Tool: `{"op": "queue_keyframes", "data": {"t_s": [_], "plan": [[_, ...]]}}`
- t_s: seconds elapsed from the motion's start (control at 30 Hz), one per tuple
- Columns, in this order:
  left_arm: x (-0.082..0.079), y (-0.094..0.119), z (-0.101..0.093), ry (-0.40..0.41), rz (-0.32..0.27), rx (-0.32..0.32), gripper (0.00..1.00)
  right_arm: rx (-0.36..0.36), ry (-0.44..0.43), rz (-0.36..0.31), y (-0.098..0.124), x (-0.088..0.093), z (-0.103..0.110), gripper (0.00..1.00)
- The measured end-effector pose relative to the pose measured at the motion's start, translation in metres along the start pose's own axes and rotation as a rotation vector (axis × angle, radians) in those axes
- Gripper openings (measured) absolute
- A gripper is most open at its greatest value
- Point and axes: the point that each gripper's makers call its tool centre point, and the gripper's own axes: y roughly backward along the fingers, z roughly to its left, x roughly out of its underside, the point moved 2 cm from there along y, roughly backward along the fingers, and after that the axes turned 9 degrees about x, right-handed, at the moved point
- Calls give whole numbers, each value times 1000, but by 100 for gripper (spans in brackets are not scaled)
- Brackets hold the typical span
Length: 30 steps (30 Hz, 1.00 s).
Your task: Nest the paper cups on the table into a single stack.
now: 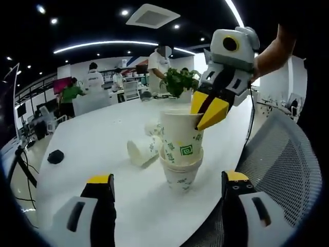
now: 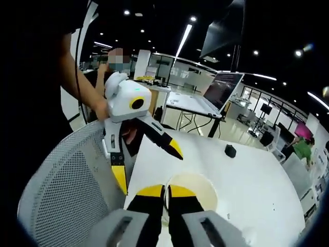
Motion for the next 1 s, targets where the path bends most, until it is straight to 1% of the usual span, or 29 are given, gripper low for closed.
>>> {"op": "queue_keyframes", "data": {"t_s": [0.1,0.67,0.77,0.8,0.83,0.9,1.0], "plan": [[1,0,0,-2,3,3,84,-7,9,13,-4,5,3,0],[3,-2,-3,-7,25,15,83,-31,-23,72,-21,32,17,0],[4,-2,-3,-7,26,14,83,-32,-39,64,-22,31,18,1],[4,-2,-3,-7,27,13,83,-32,-40,76,-24,33,19,1],[4,-2,-3,-7,30,15,83,-34,-40,68,-24,32,19,1],[4,-2,-4,-10,32,16,83,-36,-52,75,-25,32,20,1],[4,-2,-3,-11,32,14,83,-39,-47,82,-26,34,23,1]]}}
